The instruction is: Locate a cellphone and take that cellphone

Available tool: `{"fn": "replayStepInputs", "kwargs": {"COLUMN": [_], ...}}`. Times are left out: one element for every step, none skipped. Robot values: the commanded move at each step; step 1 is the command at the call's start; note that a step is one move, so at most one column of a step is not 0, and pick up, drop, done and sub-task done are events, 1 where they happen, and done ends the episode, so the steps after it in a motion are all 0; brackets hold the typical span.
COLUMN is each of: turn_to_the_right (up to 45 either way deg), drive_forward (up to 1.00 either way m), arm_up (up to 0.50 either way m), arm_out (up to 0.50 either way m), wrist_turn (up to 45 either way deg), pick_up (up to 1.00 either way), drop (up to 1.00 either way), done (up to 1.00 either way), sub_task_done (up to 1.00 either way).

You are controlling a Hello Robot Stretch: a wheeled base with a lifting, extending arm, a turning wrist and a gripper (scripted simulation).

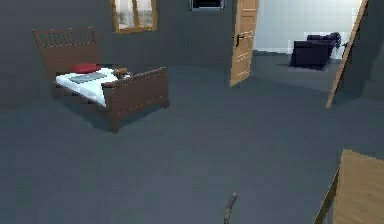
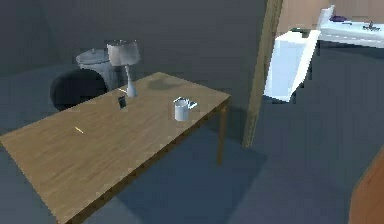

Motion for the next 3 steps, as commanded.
{"fn": "replayStepInputs", "kwargs": {"turn_to_the_right": [45.0,45.0,9.0], "drive_forward": [0.0,0.0,0.0], "arm_up": [0.0,0.0,0.0], "arm_out": [0.0,0.0,0.0], "wrist_turn": [0.0,0.0,0.0], "pick_up": [0.0,0.0,0.0], "drop": [0.0,0.0,0.0], "done": [0.0,0.0,0.0], "sub_task_done": [0.0,0.0,0.0]}}
